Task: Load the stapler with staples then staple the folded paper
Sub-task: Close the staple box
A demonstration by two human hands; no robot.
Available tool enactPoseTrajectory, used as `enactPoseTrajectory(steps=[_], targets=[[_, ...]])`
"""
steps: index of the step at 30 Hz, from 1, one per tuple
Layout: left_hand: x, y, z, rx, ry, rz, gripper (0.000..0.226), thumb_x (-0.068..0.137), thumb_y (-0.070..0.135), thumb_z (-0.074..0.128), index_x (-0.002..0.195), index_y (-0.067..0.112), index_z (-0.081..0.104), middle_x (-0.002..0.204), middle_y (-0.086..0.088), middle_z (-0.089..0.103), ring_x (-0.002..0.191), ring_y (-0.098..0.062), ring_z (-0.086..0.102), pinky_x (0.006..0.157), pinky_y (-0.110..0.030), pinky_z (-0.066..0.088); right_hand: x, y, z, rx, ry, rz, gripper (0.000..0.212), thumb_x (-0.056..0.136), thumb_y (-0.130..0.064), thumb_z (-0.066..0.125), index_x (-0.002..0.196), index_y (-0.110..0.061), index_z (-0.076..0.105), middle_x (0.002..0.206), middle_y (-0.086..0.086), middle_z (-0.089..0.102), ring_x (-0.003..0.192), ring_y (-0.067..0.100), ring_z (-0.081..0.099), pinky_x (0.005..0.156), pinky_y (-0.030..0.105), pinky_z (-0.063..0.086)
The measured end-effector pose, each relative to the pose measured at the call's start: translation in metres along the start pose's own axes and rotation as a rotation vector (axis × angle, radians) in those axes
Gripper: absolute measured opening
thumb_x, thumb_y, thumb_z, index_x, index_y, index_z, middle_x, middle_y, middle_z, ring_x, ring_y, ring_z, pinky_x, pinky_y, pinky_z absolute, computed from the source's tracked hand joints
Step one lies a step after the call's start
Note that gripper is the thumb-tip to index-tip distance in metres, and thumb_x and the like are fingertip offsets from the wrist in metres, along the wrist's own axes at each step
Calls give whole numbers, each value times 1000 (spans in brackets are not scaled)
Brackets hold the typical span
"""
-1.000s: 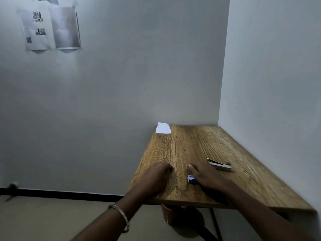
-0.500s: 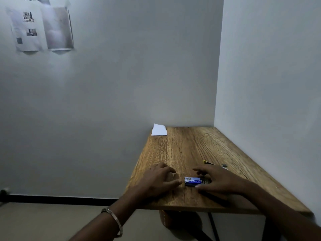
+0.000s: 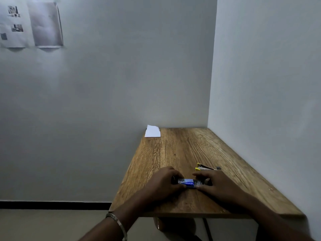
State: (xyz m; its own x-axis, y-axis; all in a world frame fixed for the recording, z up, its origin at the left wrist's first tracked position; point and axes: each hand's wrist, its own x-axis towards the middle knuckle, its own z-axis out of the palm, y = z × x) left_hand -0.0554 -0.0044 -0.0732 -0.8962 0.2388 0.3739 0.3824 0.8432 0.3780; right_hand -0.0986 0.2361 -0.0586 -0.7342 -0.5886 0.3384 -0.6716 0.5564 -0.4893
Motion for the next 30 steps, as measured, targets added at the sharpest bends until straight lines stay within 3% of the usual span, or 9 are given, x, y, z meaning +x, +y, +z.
enactPoseTrajectory(steps=[3, 13, 18, 21, 25, 30], targets=[[2, -6, -3, -11, -2, -36, 37, 86, 46, 65, 117, 26, 66, 109, 9, 63, 91, -4, 59, 82, -28, 57, 9, -2, 3, 21, -25, 19, 46, 84, -40, 73, 127, -41, 59, 112, -29, 58, 104, -10, 57, 77, 7, 44], [10, -22, -12, 22, 21, -118, 35, 85, 48, 67, 113, 27, 67, 104, 12, 61, 89, -2, 57, 78, -22, 54, 38, -2, 19, 20, -34, 45, 49, 88, -33, 70, 135, -31, 55, 129, -12, 61, 112, -3, 54, 86, 11, 41], [10, -24, -10, 25, 23, -117, 37, 85, 47, 67, 117, 27, 65, 108, 12, 61, 91, -1, 55, 75, -17, 50, 34, 2, 16, 35, 30, 40, 48, 85, -35, 73, 131, -30, 58, 122, -13, 63, 100, -6, 57, 76, 8, 46], [9, -27, -9, 21, 36, -115, 44, 84, 49, 68, 123, 29, 62, 112, 12, 60, 92, 1, 53, 72, -12, 44, 31, 6, 1, 46, 105, 34, 39, 86, -28, 73, 124, -27, 64, 114, -12, 69, 96, -6, 61, 76, 8, 50], [8, -29, -6, 13, 55, -111, 51, 83, 50, 68, 129, 31, 57, 116, 12, 59, 97, 0, 54, 76, -13, 45, 31, 29, -38, -23, 237, 82, 26, 85, -16, 75, 111, -19, 74, 99, -6, 74, 83, -3, 65, 71, 3, 46], [8, -31, -4, 0, 61, -120, 50, 84, 49, 69, 129, 33, 56, 116, 15, 58, 98, -1, 55, 83, -18, 51, 33, 73, -69, -91, 212, 265, 23, 85, -14, 74, 108, -16, 76, 105, 3, 75, 90, 7, 67, 84, 19, 50]])
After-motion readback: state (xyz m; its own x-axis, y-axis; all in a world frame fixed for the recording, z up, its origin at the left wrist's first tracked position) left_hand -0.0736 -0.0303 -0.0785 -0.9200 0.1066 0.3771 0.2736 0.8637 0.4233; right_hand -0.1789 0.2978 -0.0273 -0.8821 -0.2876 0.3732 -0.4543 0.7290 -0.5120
